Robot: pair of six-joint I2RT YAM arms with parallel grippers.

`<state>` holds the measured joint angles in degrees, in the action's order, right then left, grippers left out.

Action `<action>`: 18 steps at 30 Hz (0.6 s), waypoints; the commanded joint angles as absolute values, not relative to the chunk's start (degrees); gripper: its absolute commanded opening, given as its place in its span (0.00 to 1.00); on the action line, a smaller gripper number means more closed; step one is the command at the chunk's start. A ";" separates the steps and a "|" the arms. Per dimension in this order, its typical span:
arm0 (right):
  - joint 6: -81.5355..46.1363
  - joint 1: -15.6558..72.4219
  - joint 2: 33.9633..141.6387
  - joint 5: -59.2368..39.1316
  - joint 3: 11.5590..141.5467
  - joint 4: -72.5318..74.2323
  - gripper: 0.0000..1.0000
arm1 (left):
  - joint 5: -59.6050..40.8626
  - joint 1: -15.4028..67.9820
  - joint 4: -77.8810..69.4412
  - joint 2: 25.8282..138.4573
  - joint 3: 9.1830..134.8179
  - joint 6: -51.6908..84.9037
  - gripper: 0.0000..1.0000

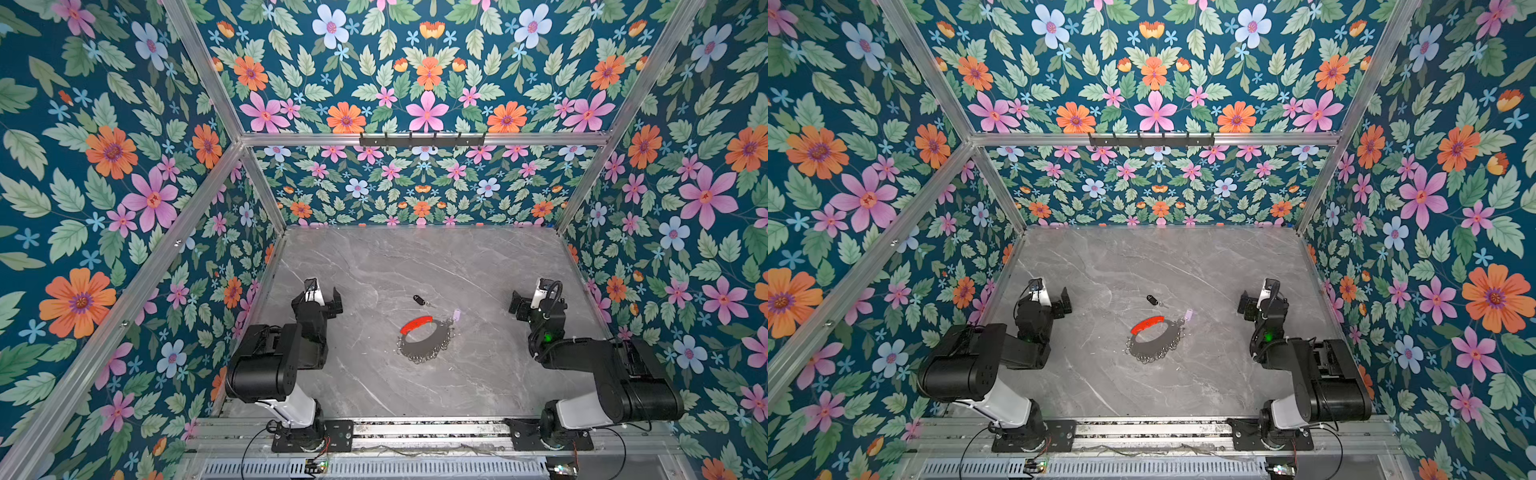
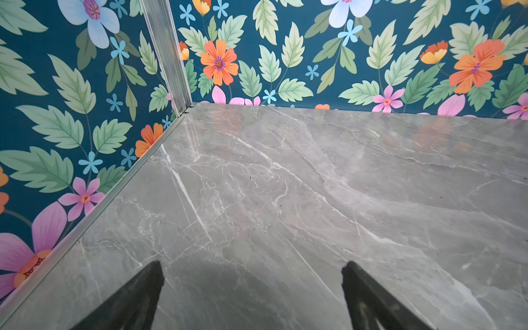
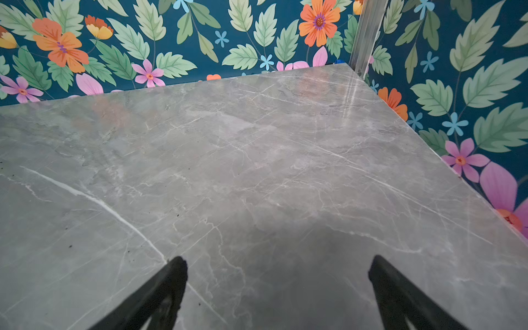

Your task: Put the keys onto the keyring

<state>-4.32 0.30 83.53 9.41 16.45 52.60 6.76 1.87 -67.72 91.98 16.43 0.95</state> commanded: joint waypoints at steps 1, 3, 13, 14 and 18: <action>-3.75 0.32 83.60 9.49 16.68 54.97 0.99 | 7.12 1.85 -69.96 92.00 16.61 0.27 1.00; -3.74 0.32 83.59 9.49 16.63 54.98 0.99 | 7.12 1.85 -69.96 92.02 16.57 0.28 1.00; -3.86 0.32 83.50 9.12 16.79 54.50 0.99 | 7.12 1.85 -69.97 91.96 16.59 0.26 1.00; -3.87 0.31 83.58 9.14 16.85 54.75 0.99 | 7.12 1.85 -70.04 92.02 16.61 0.26 1.00; -3.67 0.32 83.61 9.23 16.53 55.06 0.99 | 7.11 1.85 -70.01 91.95 16.57 0.27 1.00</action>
<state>-4.19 0.30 83.53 9.21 16.49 52.77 6.76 1.87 -68.16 91.98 16.43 0.95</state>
